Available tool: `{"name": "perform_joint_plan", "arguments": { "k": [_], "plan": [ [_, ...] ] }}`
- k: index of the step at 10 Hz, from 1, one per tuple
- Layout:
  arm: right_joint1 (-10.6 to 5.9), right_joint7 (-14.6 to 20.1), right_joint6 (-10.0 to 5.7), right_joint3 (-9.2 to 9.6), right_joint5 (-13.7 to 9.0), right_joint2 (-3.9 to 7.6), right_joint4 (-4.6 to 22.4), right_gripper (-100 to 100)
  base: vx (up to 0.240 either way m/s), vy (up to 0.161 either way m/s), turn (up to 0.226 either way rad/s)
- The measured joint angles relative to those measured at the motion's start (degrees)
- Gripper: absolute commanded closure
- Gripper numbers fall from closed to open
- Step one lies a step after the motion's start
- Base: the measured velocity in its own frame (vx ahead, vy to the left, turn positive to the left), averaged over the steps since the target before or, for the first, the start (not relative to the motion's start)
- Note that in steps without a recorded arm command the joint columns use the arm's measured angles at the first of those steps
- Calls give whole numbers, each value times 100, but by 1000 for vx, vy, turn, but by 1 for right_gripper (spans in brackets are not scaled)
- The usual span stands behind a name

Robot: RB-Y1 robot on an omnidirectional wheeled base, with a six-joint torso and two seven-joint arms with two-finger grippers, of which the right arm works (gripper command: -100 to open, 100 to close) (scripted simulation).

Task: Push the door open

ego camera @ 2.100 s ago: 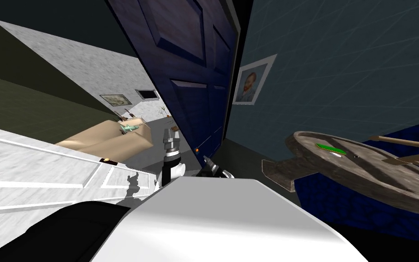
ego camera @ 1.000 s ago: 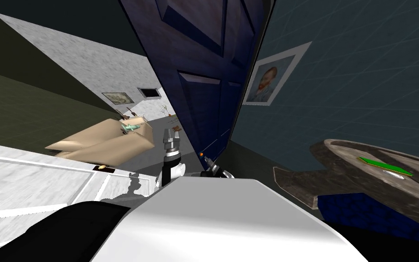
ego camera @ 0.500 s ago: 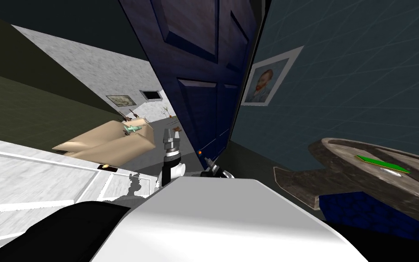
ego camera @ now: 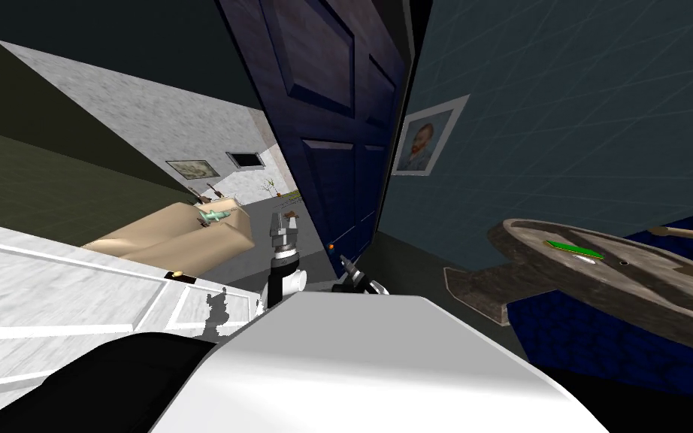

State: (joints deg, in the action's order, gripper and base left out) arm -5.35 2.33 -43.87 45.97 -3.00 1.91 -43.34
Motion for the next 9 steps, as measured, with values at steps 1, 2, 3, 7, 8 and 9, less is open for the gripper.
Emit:
{"name": "perform_joint_plan", "arguments": {
  "k": [1,2,3,7,8,9],
  "plan": [
    [-2,-2,6,-15,0,42,-9,-100,110,137,13],
    [-18,-1,15,-30,-1,55,-1,-100,149,154,28],
    [-30,-7,20,-50,-1,52,17,-100,163,151,22],
    [-88,-34,36,-129,-2,-111,96,-100,113,118,19],
    [-92,-38,34,-131,-2,-122,102,100,0,0,0],
    [-90,-36,35,-129,-2,-116,98,100,-19,-20,2]
  ]
}}
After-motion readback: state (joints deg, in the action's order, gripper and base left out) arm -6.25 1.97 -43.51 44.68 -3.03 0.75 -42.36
